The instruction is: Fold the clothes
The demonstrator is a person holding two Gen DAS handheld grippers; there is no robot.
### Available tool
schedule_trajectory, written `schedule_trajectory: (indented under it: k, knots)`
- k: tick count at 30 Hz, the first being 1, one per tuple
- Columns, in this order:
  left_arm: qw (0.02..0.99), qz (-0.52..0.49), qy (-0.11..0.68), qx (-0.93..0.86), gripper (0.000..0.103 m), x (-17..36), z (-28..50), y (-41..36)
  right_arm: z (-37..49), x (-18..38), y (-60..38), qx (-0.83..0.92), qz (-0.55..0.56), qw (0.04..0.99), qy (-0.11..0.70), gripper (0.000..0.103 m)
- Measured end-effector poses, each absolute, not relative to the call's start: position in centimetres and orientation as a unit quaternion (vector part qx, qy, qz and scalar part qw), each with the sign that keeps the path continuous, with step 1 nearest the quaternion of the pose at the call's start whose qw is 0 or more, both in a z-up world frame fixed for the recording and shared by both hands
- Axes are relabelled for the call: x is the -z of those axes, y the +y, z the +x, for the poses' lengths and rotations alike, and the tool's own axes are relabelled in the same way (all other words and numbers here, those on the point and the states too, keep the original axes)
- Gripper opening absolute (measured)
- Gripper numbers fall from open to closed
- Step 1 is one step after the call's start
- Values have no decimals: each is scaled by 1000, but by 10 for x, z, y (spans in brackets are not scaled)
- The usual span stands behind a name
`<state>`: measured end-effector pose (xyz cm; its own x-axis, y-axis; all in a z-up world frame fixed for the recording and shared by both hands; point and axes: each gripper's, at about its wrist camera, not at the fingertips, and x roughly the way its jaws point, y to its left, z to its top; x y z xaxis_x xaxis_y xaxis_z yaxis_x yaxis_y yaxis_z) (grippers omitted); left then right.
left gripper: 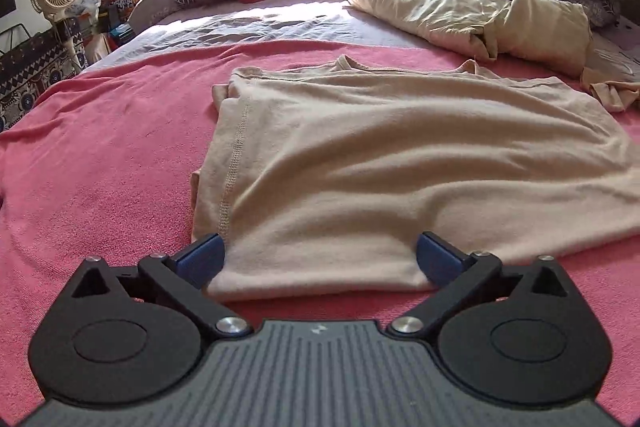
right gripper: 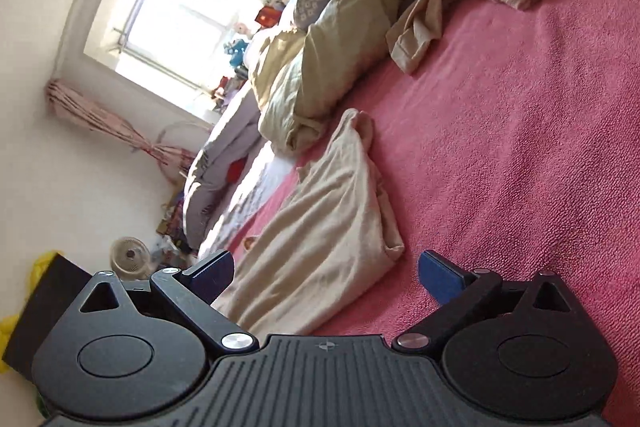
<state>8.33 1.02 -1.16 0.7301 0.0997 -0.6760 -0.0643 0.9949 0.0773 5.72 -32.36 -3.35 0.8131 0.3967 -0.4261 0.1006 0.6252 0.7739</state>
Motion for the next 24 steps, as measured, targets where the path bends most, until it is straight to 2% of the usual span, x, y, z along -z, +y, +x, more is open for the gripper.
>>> schedule_trajectory:
  k: [4,15,24]
  knots:
    - [931,21,361,-43,103,13,81,11,61,28,-297,-57,361,880,303,103]
    - [934,11,355,-36,103,14,79,12,94,32,-287,-44,317,897,303,103]
    - [936,12,350,-37,103,14,78,12,52,33,-260,-71,248,922,287,103]
